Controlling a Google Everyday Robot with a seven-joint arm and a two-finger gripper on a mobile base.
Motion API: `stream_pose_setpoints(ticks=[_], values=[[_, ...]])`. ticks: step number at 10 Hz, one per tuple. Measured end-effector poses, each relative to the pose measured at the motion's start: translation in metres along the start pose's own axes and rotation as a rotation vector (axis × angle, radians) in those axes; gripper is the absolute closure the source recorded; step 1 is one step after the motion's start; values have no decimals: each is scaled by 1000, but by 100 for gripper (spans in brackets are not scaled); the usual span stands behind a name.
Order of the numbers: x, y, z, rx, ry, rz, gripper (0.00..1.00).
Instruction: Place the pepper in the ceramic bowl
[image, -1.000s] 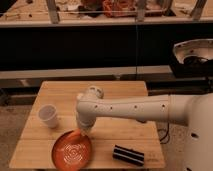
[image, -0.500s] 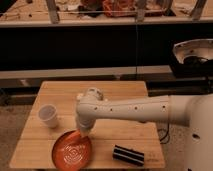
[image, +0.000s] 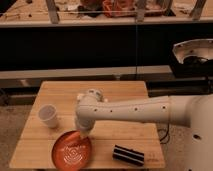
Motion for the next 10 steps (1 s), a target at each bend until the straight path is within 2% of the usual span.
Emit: stream_pose_setpoints(ticks=[2, 7, 10], values=[[-2, 2, 0, 2, -1, -3, 99], [-7, 3, 0, 4, -2, -15, 88], [-9, 4, 0, 6, -1, -24, 88]])
